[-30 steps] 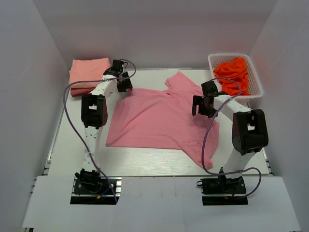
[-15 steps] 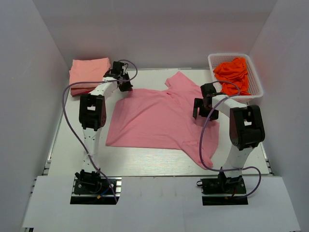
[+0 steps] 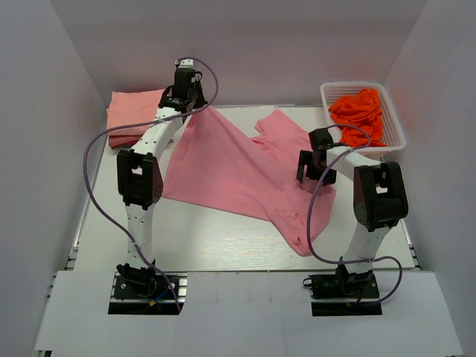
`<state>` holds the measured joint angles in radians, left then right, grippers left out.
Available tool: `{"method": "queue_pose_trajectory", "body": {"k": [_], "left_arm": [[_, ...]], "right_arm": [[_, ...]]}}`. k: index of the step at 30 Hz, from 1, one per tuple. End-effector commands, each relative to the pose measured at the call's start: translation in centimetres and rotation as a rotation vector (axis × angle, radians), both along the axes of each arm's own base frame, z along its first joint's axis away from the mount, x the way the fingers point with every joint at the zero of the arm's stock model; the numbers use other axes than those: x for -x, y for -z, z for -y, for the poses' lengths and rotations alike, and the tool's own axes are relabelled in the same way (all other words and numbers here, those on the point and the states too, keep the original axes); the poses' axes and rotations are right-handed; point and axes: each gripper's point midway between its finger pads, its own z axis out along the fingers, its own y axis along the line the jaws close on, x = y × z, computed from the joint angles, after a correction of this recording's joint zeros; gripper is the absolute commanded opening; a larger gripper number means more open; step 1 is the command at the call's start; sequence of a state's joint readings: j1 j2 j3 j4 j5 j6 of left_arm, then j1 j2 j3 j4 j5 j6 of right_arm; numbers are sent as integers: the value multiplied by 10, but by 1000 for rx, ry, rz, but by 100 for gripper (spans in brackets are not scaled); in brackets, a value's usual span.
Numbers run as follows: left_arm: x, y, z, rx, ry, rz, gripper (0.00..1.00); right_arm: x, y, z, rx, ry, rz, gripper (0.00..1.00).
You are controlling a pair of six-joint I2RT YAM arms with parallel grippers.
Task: Fold and stack the t-shirts
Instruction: Flatten out the tshirt
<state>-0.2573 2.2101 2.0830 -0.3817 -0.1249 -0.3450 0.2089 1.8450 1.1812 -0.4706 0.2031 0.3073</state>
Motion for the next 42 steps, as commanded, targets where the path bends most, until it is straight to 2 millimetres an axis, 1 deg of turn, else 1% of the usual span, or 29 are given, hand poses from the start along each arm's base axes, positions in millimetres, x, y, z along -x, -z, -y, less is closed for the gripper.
{"method": "queue_pose_trajectory", "body": {"k": [1, 2, 4, 5, 6, 8, 9, 10, 11, 12, 13, 14, 19, 22, 23, 25, 26, 28, 29, 31, 32, 33, 34, 35, 36, 37, 38, 40, 42], "left_arm": [[-8, -6, -3, -54, -30, 26, 0], [-10, 5, -3, -59, -29, 8, 0], [-14, 12, -3, -55, -43, -11, 0], [-16, 26, -8, -73, -79, -38, 0], [-16, 24, -12, -83, -97, -39, 0], [-16, 33, -20, -74, -132, -53, 11], [-14, 47, -21, -82, -131, -79, 12], [-16, 46, -29, -49, -178, -78, 31], [-16, 55, -36, -43, -205, -100, 52], [-15, 53, -39, -40, -231, -103, 71], [-11, 66, -42, -51, -245, -141, 99], [-12, 64, -49, -51, -256, -141, 100], [5, 64, -45, -25, -231, -173, 100], [36, 87, -30, 43, -167, -287, 100], [54, 112, -30, 63, -184, -358, 100], [77, 123, -26, 98, -170, -422, 100], [102, 148, -31, 88, -194, -511, 100], [129, 163, -33, 119, -238, -592, 100], [155, 173, -38, 110, -255, -645, 100], [181, 180, -42, 128, -279, -686, 100], [213, 197, -47, 119, -292, -756, 100], [223, 185, -48, 144, -310, -741, 100], [237, 185, -51, 148, -325, -759, 100], [265, 197, -59, 125, -351, -812, 100], [283, 196, -65, 104, -364, -844, 100], [293, 182, -66, 130, -383, -826, 100], [317, 188, -72, 118, -401, -871, 100], [355, 185, -77, 100, -431, -943, 100], [374, 163, -82, 88, -440, -940, 100]], "right_arm": [[9, 13, 9, 40, 19, -51, 90], [10, 16, 9, 40, 23, -65, 90], [11, 16, 12, 51, 29, -78, 90], [10, 16, 11, 53, 26, -79, 90], [11, 15, 12, 57, 32, -85, 90], [11, 14, 12, 60, 33, -83, 90], [11, 12, 14, 57, 38, -81, 90], [9, 11, 11, 53, 31, -77, 90], [9, 9, 12, 55, 33, -78, 90], [8, 6, 11, 53, 30, -73, 90], [6, 3, 11, 53, 29, -64, 90], [4, 0, 12, 55, 31, -55, 90], [-5, -29, 8, 29, 27, 34, 90], [-6, -34, -1, -19, 6, 55, 90], [-5, -31, -4, -41, -2, 46, 90], [-1, -24, -10, -77, -14, 23, 90], [2, -19, -11, -78, -13, 17, 90], [5, -8, -9, -82, -1, -7, 90], [7, -6, -9, -85, 4, -18, 90], [11, 0, -13, -128, 17, -43, 90], [14, 4, -12, -138, 37, -60, 90], [16, 6, -14, -151, 57, -69, 90], [23, 12, -12, -155, 77, -93, 90], [25, 14, -10, -163, 97, -104, 90], [31, 17, -9, -166, 118, -120, 90], [37, 20, -7, -162, 143, -138, 90], [50, 26, 2, -145, 176, -173, 90], [56, 25, 6, -151, 225, -180, 90], [63, 26, 9, -156, 197, -187, 90]]}}
